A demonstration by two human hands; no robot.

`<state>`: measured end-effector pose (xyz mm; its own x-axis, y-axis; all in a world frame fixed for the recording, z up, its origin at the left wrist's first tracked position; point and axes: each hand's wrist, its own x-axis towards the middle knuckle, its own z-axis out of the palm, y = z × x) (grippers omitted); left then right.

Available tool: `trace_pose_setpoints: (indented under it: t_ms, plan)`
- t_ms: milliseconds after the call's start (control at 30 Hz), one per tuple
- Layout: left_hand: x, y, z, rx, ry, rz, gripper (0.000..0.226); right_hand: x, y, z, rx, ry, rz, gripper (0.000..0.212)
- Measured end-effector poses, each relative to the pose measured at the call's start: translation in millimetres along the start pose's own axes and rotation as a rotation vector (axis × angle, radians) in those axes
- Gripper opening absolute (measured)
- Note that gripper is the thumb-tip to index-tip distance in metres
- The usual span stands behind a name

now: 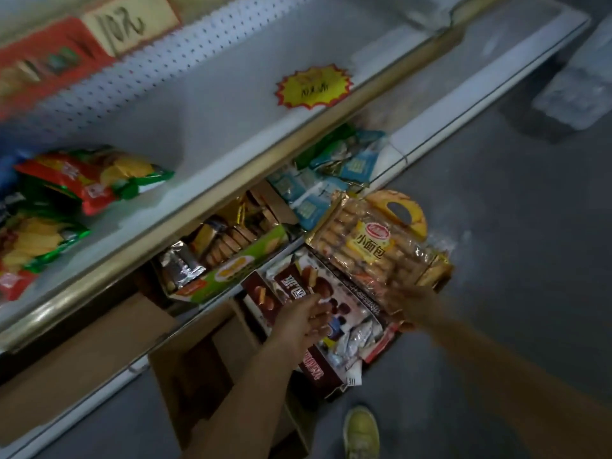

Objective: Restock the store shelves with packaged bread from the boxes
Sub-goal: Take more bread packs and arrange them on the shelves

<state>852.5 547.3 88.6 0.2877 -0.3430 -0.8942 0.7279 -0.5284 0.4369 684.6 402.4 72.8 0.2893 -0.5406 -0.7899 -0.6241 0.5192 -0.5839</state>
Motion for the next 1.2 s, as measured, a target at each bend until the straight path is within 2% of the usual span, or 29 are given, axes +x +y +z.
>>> trace_pose_setpoints:
  t_ms: [67,133,233,333,467,500,567,600,633,700,767,833,933,1000,1100,1200]
  plan:
    - [35,-3,21,-0.025,-0.037,-0.037,0.014,25,15,-9,0.058,0.049,0.026,0.022]
    - [74,-10,44,-0.040,-0.068,-0.050,0.017,54,31,-21,0.173,0.151,0.050,0.007]
    - [119,-12,63,-0.059,-0.075,-0.049,0.020,77,41,-31,0.327,0.319,0.025,0.012]
    - [169,-18,84,-0.010,-0.039,-0.012,0.031,101,55,-39,0.430,0.412,-0.023,0.028]
    - [222,-18,99,0.052,0.057,0.034,0.036,145,81,-36,0.502,0.348,-0.023,0.025]
    - [232,-18,100,0.025,0.070,0.026,0.043,154,85,-34,0.506,0.318,-0.002,0.027]
    - [246,-18,100,-0.002,0.089,-0.009,0.054,170,94,-32,0.544,0.242,0.016,0.049]
    - [253,-18,101,-0.027,0.083,-0.026,0.056,176,96,-32,0.583,0.212,0.015,0.052]
    - [259,-18,101,-0.060,0.063,-0.030,0.056,179,97,-31,0.612,0.195,0.004,0.044]
    - [270,-17,103,-0.147,0.066,-0.018,0.058,186,100,-31,0.613,0.205,-0.010,0.033]
    - [275,-15,105,-0.192,0.126,-0.008,0.075,190,103,-32,0.614,0.230,-0.044,0.030]
    - [278,-15,107,-0.164,0.194,-0.015,0.094,192,105,-33,0.603,0.269,-0.046,0.036]
    - [280,-14,106,-0.133,0.122,-0.048,0.108,189,105,-37,0.601,0.301,-0.028,0.042]
    - [278,-16,101,-0.133,0.044,-0.068,0.103,184,105,-38,0.596,0.315,-0.038,0.039]
    - [265,-21,93,-0.164,0.000,-0.037,0.077,171,104,-38,0.586,0.306,-0.039,0.029]
    - [235,-30,86,-0.194,-0.047,-0.014,0.065,150,100,-37,0.598,0.308,-0.050,0.030]
